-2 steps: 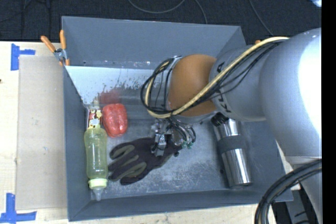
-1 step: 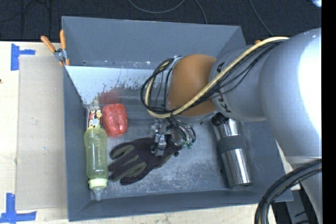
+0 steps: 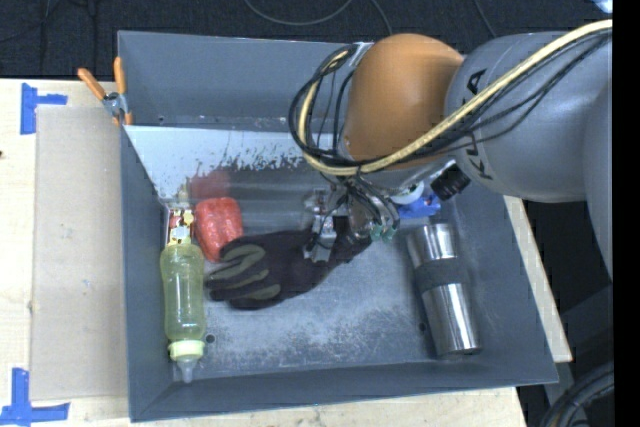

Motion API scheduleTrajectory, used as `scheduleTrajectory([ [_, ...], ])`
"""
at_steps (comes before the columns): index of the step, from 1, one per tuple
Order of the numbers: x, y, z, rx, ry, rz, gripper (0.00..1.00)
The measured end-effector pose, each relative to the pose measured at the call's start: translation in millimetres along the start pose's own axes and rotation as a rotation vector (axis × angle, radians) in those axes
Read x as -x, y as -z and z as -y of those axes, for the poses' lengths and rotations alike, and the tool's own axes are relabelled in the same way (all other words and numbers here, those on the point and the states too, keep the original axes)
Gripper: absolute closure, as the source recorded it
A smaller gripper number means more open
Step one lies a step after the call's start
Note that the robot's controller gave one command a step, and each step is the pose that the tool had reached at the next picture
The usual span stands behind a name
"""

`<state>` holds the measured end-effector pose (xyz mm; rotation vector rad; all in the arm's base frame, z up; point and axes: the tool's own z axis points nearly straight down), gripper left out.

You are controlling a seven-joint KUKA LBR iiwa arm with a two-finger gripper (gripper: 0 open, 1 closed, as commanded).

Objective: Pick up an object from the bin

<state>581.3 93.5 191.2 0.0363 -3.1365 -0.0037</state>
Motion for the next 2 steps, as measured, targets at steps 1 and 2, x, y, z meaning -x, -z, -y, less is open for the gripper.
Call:
scheduleTrajectory([
  [1, 0.0, 0.0, 0.0, 0.000, 0.000, 0.000, 1.00],
  [2, -5.8, 46.6, -2.5, -0.001, -0.009, -0.007, 1.00],
])
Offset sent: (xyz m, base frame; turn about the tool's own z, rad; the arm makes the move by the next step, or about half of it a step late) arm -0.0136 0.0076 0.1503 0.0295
